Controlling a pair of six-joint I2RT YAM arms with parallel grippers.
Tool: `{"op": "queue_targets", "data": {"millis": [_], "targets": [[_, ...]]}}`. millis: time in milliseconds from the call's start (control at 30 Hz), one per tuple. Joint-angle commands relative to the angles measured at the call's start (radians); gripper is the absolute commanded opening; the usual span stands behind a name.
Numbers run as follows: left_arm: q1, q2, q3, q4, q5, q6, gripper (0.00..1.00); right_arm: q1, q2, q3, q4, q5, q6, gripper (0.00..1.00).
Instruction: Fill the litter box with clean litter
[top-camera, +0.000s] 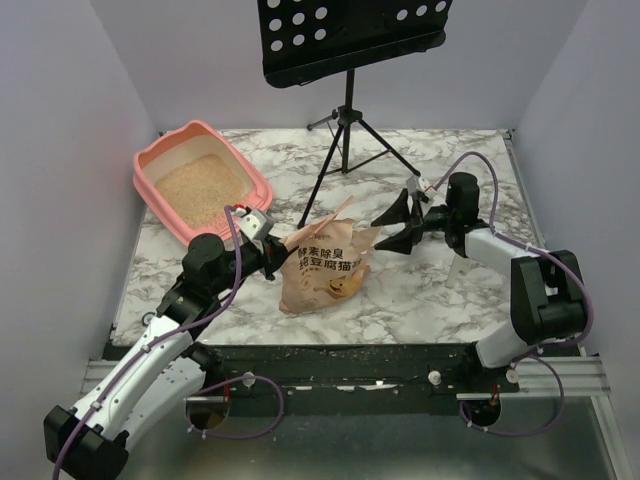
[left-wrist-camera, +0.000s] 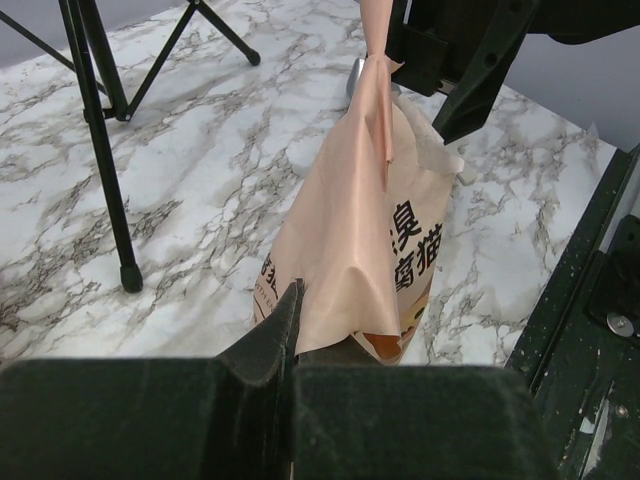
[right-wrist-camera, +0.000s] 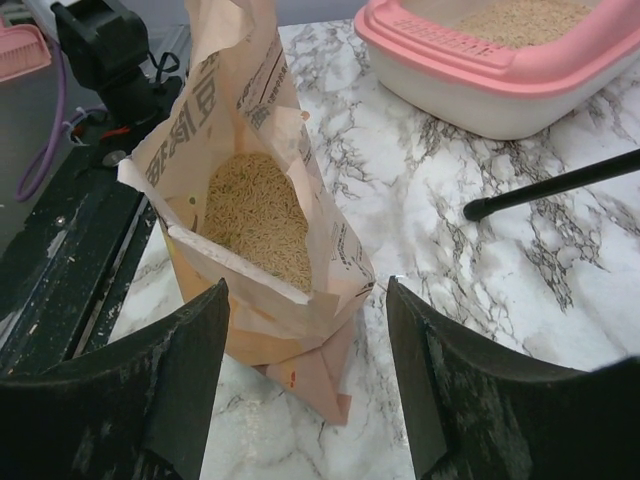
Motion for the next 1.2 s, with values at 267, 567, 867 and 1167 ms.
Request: {"op": "queue_targets", "data": {"millis": [267,567,867,1167], "targets": [[0.002,0.012,0.023,-0.014,0.0,0.014,0.0,0.03,0.3,0.008,1.283,-0.087,1.009,0.62],[0.002,0.012,0.025,-0.016,0.003,0.02,0.0,0.047,0.23,-0.037,1.281,-0.087,0.977,0.26],[0.002,0.008,0.025,-0.016,0.008,0.017,0.0,0.068,0.171,-0.093,1.283,-0.063,0.926,0.27],[0.004,0.011,0.025,-0.017,0.02,0.017,0.0,0.102,0.2,-0.052,1.281,-0.057,0.929,0.47]]}}
